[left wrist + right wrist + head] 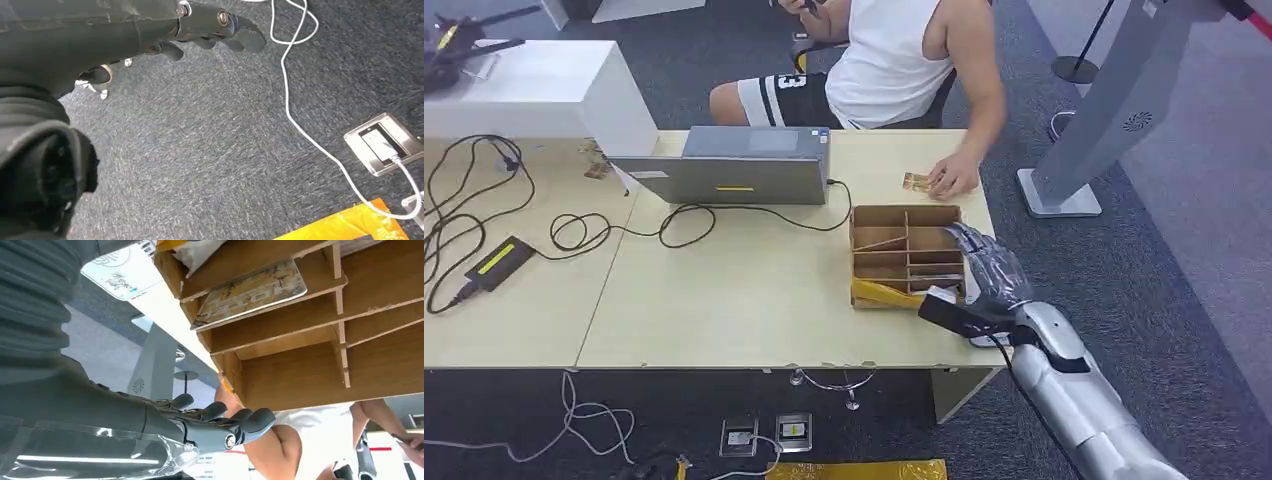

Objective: Pass the card to the sensor for recognition and then transmit it.

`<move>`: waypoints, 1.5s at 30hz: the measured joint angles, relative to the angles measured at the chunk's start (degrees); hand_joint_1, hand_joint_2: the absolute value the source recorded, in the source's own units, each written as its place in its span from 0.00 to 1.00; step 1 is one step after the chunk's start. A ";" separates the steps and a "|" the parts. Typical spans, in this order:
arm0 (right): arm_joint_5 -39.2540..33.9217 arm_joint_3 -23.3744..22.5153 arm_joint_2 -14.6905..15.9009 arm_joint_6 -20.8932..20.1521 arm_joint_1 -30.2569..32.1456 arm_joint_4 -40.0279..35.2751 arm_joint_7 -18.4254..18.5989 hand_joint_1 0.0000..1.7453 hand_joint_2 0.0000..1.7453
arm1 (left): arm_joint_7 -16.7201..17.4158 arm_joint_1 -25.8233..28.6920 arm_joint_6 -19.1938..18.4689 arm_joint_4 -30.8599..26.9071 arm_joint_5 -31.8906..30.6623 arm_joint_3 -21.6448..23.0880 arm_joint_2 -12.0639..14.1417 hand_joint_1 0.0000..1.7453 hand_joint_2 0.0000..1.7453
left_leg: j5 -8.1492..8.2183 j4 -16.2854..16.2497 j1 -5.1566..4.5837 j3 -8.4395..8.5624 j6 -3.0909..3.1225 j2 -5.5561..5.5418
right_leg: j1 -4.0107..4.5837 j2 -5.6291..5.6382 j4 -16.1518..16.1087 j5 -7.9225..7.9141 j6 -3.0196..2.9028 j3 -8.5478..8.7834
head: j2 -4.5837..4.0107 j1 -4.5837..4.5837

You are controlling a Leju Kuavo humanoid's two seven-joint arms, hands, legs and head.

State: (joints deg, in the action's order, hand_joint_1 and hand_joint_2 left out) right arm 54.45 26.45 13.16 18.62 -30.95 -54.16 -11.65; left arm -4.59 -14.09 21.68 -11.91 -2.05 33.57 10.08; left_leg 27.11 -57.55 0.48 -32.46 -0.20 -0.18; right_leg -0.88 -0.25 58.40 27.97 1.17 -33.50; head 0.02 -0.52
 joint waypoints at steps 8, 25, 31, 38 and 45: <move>0.20 0.33 -0.33 -0.26 -0.01 0.00 -0.55 0.00 1.00 | 0.04 -0.42 -0.13 0.00 -0.09 0.02 0.00 0.00 0.00 | 0.00 0.00 0.00 0.00 0.00 0.00 | 0.00 0.00 0.01 0.00 0.00 0.00 | 0.00 0.00; 0.26 1.07 -1.46 -1.42 -0.31 1.12 -1.31 1.00 1.00 | 0.37 -0.93 -0.15 0.00 -0.46 0.02 -0.02 0.00 0.00 | 0.00 0.00 0.00 -0.01 0.00 0.00 | 0.00 -0.01 0.00 0.00 0.00 0.00 | 0.00 0.00; -0.09 1.07 -1.49 -2.49 -0.48 1.42 -1.20 1.00 1.00 | 0.37 -0.93 -0.13 0.00 -0.50 0.02 0.00 0.00 0.00 | 0.00 0.00 0.00 -0.01 0.00 0.00 | 0.00 -0.01 0.01 0.00 0.00 0.01 | 0.00 0.00; -0.24 1.07 -1.49 -2.84 -0.75 1.42 -1.05 1.00 1.00 | 0.39 -0.92 -0.11 0.00 -0.52 0.02 0.00 0.00 0.00 | 0.00 0.00 0.00 0.00 0.00 0.00 | 0.00 -0.01 0.00 0.00 0.00 0.01 | 0.00 0.00; -0.42 1.07 -1.49 -3.02 -0.74 1.42 -0.81 1.00 1.00 | 0.39 -0.91 -0.09 0.00 -0.57 0.02 0.00 0.00 0.00 | 0.00 0.00 0.00 0.00 0.00 0.00 | 0.00 -0.01 0.00 0.00 0.00 0.01 | 0.00 0.00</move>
State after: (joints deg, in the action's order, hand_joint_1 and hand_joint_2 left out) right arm 54.03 27.52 11.67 15.61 -31.69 -52.74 -12.46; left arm -4.20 -15.00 21.59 -11.91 -2.62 33.59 10.08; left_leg 27.11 -57.55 0.48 -32.46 -0.20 -0.18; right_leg -0.88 -0.26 58.41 27.97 1.17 -33.50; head 0.02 -0.52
